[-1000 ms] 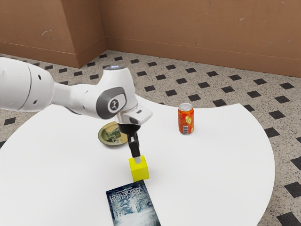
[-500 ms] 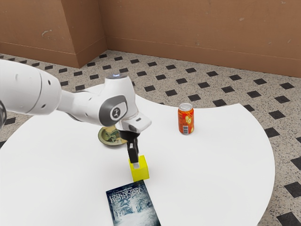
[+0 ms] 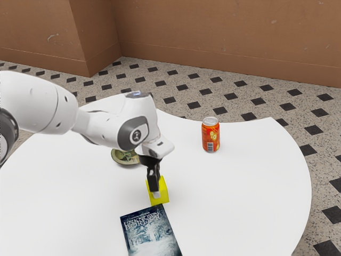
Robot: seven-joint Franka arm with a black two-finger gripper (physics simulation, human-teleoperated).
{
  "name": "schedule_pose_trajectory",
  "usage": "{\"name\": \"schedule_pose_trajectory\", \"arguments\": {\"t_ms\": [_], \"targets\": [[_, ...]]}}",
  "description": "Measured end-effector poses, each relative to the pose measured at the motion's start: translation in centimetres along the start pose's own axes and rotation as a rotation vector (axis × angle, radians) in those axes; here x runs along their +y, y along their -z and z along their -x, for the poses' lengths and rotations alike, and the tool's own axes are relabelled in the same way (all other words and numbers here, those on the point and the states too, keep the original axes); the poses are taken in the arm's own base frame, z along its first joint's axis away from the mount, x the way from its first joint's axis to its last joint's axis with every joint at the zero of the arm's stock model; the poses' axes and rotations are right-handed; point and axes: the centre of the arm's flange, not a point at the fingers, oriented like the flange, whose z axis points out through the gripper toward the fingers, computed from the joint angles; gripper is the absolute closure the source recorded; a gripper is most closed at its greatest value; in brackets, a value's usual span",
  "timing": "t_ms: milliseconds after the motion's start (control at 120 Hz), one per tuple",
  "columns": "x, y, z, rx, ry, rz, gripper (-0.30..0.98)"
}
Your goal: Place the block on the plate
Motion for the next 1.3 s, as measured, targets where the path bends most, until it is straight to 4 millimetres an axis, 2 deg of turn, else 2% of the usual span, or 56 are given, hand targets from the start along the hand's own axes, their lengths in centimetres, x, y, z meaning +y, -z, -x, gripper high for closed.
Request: {"name": "schedule_pose_trajectory", "arguments": {"t_ms": [167, 458, 667, 733, 983, 1092, 1167, 1300], "targets": [[-0.2, -0.7, 0.0, -0.002, -0.008, 0.002, 0.01], [-0.6, -1.2, -0.3, 0.002, -0.017, -0.004, 0.14], [-0.7, -0.9, -0.4, 0.009, -0.023, -0.015, 0.22], [-0.7, -0.3, -0.5, 0.014, -0.026, -0.023, 0.23], [0.3, 4.1, -1.0, 0.045, -0.048, -0.064, 0.27], [0.1, 5.8, -0.4, 0.050, -0.039, -0.076, 0.28], [-0.7, 6.6, 0.6, 0.047, -0.019, -0.082, 0.28], [-3.7, 8.5, 3.3, 0.045, 0.044, -0.116, 0.29]]}}
